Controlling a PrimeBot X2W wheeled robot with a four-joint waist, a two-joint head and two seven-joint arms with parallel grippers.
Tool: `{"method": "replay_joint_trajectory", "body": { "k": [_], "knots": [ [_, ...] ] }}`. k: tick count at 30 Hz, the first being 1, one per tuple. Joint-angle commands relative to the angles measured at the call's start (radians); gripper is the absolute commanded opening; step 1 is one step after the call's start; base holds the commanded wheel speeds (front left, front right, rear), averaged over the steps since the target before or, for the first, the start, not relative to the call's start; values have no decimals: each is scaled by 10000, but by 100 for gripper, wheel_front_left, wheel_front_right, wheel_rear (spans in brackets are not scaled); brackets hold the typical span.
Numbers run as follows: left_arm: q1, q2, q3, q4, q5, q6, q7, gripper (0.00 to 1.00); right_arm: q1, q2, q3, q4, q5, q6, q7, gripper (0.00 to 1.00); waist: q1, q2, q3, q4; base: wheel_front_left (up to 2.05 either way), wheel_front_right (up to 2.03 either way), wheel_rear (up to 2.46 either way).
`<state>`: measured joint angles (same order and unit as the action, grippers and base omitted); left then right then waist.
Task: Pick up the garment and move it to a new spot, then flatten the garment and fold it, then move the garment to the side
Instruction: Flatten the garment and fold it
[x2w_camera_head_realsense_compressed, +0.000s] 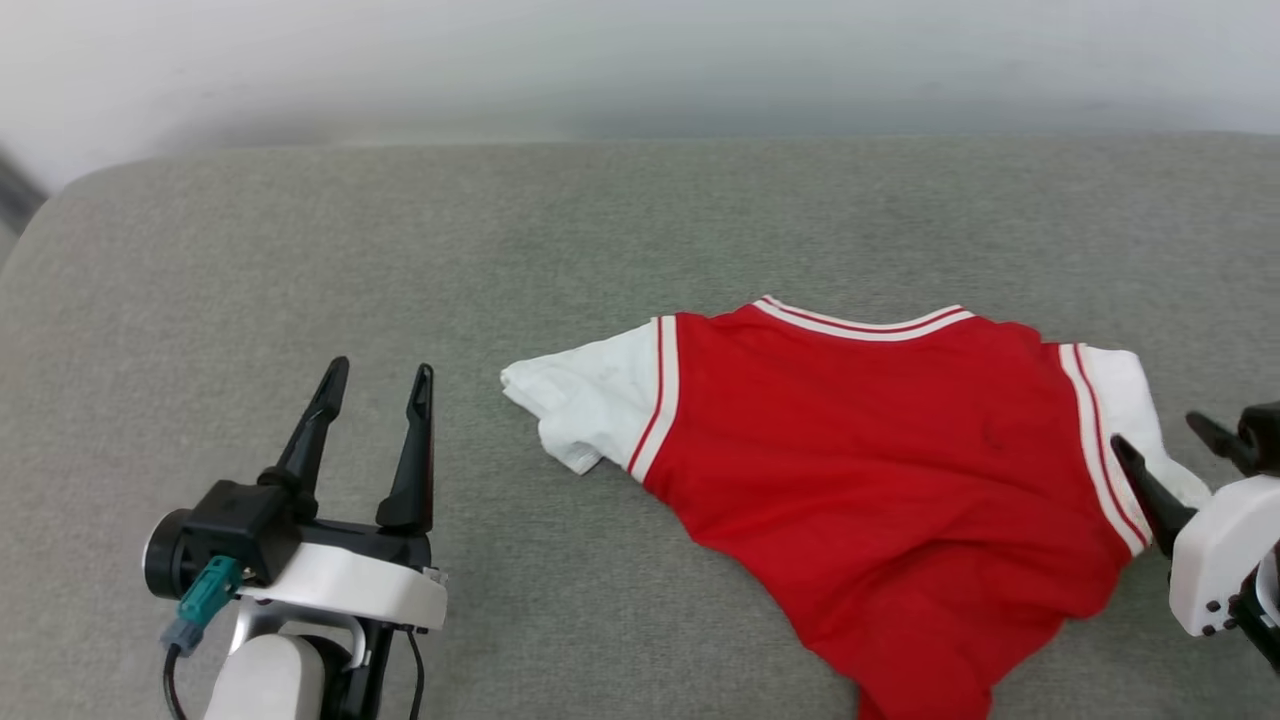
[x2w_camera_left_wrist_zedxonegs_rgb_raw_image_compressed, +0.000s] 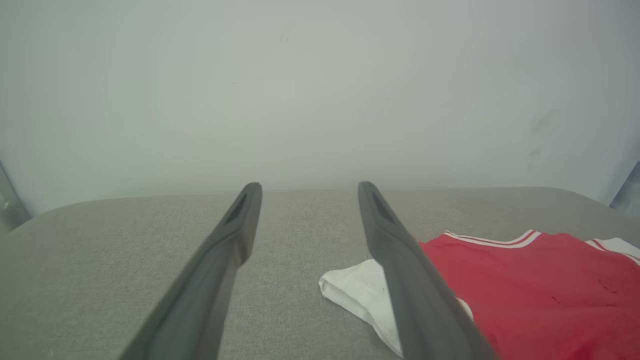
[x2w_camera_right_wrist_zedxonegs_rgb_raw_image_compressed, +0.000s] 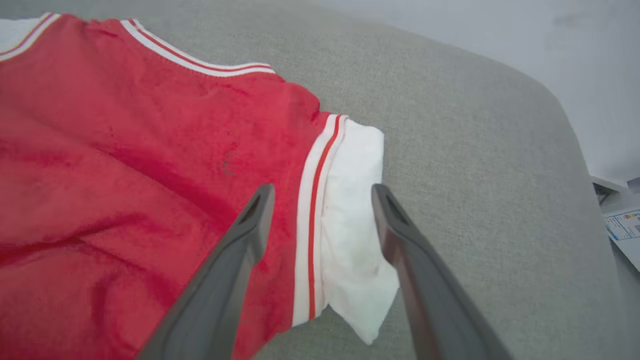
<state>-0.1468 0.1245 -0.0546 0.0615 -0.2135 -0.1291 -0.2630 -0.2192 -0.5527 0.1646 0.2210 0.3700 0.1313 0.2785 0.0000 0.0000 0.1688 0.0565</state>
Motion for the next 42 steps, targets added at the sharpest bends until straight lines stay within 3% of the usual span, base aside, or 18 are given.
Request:
{"method": "replay_joint_trajectory", "body": {
  "k": [1, 8, 15, 20, 24, 30, 35, 42],
  "knots": [
    [96, 56, 55, -62, -78, -16, -25, 100, 242, 141, -187, -327, -90, -10, -457, 100, 0, 0, -160, -241, 0, 0, 0],
    [40, 259, 134, 12, -644, -16, 86, 100, 1111, 1544, -1369, -1440, -582, -9, -2786, 100, 0, 0, -275, -865, 0, 0, 0],
    [-728, 1459, -950, -68, -1418, -15, 1802, 100, 1342, 2586, -2072, -2175, -1098, -7, -4387, 100, 0, 0, 64, -1438, 0, 0, 0],
    [-1857, 2805, -1762, 1, -2398, -17, 3945, 100, 1238, 2974, -2228, -2383, -1577, -7, -4594, 100, 0, 0, 394, -1805, 0, 0, 0],
    [-2804, 3813, -2294, 304, -3371, -15, 6470, 100, 1157, 3196, -2242, -2463, -1707, -9, -4658, 100, 0, 0, 681, -2042, 0, 0, 0],
    [-3955, 4472, -2596, 947, -4852, 52, 9863, 100, 1092, 3454, -2109, -2406, -1896, -9, -4662, 100, 0, 0, 1183, -2310, 0, 0, 0],
    [-4529, 4843, -2860, 1439, -4836, 215, 11274, 100, 952, 3598, -1979, -2331, -2010, -9, -4744, 100, 0, 0, 1605, -2517, 0, 0, 0],
    [-4560, 4966, -3299, 2080, -4621, 182, 11723, 100, 773, 3743, -1894, -2102, -2030, -9, -4906, 100, 0, 0, 1950, -2680, 0, 0, 0]
  ]
}}
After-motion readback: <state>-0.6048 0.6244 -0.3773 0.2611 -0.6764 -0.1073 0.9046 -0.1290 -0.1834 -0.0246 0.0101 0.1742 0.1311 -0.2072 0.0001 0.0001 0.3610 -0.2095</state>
